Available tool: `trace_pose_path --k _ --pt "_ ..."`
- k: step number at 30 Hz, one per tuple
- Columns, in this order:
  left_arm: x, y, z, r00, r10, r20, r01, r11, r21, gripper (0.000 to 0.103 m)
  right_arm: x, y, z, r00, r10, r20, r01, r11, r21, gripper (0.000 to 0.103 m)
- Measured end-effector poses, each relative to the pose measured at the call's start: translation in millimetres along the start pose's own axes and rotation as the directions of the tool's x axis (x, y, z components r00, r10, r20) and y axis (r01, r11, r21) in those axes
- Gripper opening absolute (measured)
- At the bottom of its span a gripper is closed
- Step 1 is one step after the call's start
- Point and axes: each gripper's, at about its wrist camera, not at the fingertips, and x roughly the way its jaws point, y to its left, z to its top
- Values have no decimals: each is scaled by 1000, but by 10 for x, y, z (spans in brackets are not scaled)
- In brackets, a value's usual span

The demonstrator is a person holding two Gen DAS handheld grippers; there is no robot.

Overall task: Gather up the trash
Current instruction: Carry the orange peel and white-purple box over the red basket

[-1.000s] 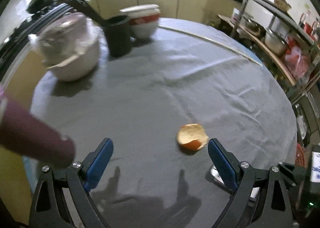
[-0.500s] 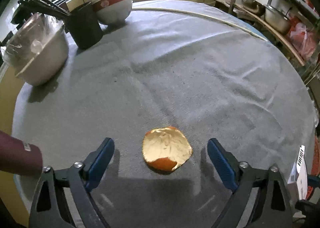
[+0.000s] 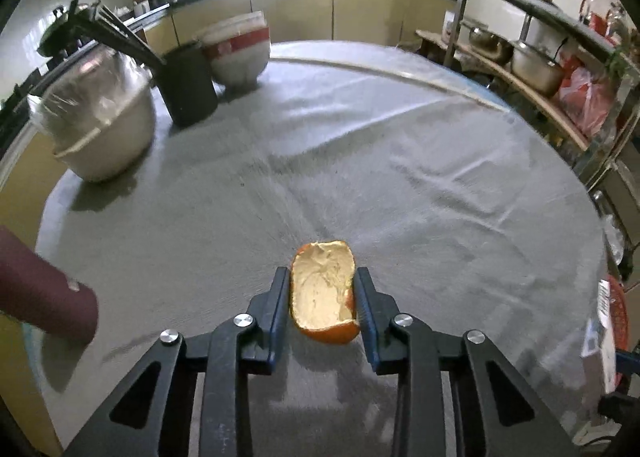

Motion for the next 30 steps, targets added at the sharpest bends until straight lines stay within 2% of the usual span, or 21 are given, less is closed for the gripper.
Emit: trace_pose_path --k 6,17,20,30 --pt "-600 -179 -136 997 -9 77 8 1000 12 33 -282 113 -82 998 -6 55 5 1000 3 51" --pt "-1584 -592 -411 976 48 214 -62 996 63 33 -900 347 -307 986 -20 165 23 1000 -11 51" --pt "-1749 -688 -470 967 71 246 -93 993 79 33 -1057 382 -364 981 -23 193 25 1000 -10 51" --pt "-2093 -969 -601 947 90 307 -131 985 116 33 -1421 397 -523 965 -27 260 28 1000 0 51"
